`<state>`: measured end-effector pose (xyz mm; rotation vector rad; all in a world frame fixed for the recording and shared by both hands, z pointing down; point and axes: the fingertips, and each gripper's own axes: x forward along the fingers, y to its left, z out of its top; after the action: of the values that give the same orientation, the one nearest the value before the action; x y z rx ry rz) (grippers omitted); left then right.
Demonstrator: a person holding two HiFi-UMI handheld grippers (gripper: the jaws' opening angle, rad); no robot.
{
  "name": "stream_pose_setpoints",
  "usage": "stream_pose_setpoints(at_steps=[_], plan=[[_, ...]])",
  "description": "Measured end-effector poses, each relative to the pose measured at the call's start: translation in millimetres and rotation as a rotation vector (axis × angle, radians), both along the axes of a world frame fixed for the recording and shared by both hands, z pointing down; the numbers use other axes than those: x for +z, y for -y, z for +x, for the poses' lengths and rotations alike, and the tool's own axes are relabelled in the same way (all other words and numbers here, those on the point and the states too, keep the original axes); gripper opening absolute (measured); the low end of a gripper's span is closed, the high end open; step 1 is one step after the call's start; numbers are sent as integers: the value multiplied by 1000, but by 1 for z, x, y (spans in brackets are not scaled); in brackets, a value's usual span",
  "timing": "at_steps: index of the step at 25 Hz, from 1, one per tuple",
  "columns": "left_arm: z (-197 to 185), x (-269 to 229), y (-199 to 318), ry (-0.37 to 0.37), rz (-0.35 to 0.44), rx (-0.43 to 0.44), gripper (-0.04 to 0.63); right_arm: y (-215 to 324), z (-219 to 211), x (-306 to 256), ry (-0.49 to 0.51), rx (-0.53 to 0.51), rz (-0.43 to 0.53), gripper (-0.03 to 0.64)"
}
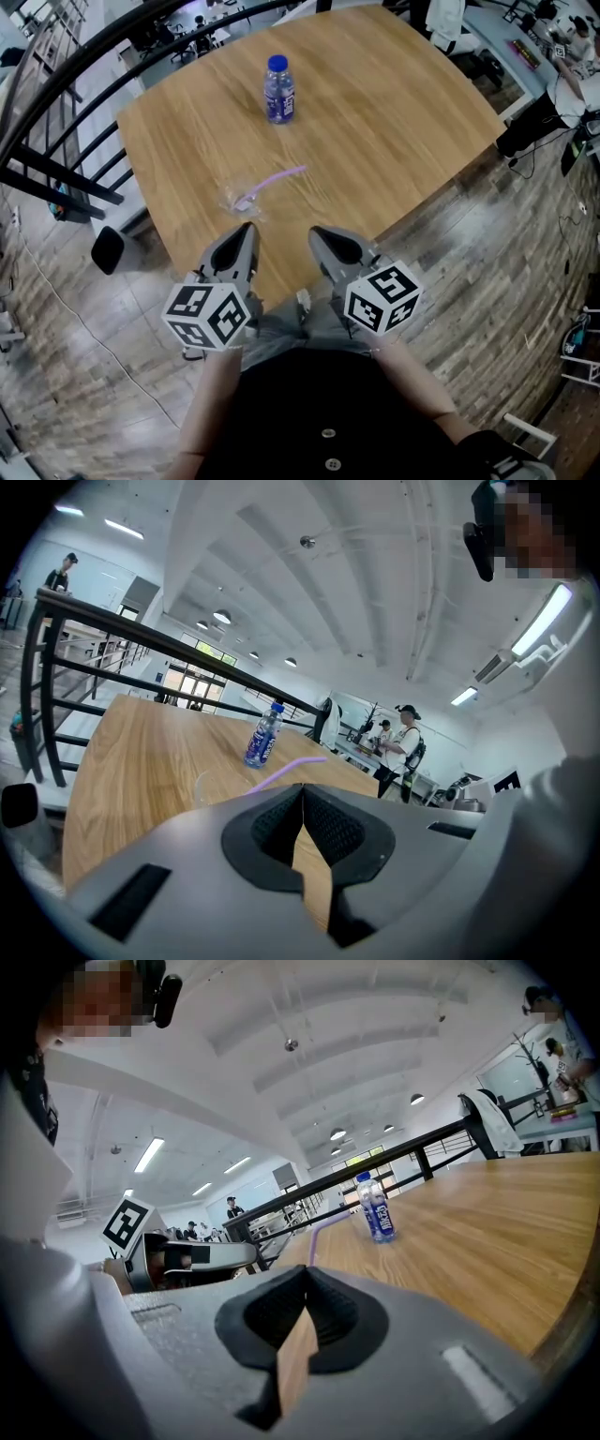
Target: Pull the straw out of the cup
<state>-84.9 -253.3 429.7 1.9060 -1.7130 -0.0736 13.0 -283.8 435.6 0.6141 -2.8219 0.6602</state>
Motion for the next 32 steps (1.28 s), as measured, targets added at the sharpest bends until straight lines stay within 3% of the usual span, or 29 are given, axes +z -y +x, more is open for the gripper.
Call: stream_pose_setpoints(at_steps=[19,32], plan=[[-14,0,9,19,-63,97,17,10,-16,3,-2,70,-44,-2],[-21,8,30,270,-67,209,18,19,-23,15,-12,94,-61,-2]])
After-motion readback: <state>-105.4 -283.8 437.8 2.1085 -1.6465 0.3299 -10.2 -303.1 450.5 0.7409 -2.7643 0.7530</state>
